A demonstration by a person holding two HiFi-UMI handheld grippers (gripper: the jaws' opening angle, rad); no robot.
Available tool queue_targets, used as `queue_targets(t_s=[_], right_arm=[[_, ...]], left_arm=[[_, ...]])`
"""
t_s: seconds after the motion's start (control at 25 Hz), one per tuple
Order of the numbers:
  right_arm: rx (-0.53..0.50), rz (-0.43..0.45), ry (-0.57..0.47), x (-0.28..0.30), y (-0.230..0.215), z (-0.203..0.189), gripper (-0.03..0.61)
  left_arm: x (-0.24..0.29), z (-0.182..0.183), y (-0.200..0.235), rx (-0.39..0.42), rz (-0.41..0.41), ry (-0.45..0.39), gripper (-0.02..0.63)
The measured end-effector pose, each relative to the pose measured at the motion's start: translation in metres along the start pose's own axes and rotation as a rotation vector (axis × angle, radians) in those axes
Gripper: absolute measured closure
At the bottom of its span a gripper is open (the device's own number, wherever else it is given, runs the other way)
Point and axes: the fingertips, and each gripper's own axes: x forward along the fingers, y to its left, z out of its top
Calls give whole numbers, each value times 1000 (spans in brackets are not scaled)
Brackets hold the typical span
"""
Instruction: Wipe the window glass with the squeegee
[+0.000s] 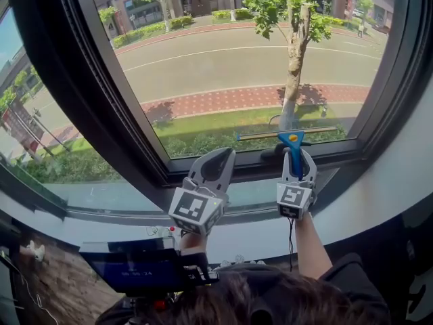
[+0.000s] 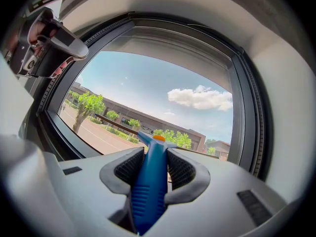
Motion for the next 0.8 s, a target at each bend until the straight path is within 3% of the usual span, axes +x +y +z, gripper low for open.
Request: queue_targets(t_s=[0.8], right_arm=[[1,19,42,-7,7,-17,437]], left_arm=[[-6,-5,-7,13,28,29,612]])
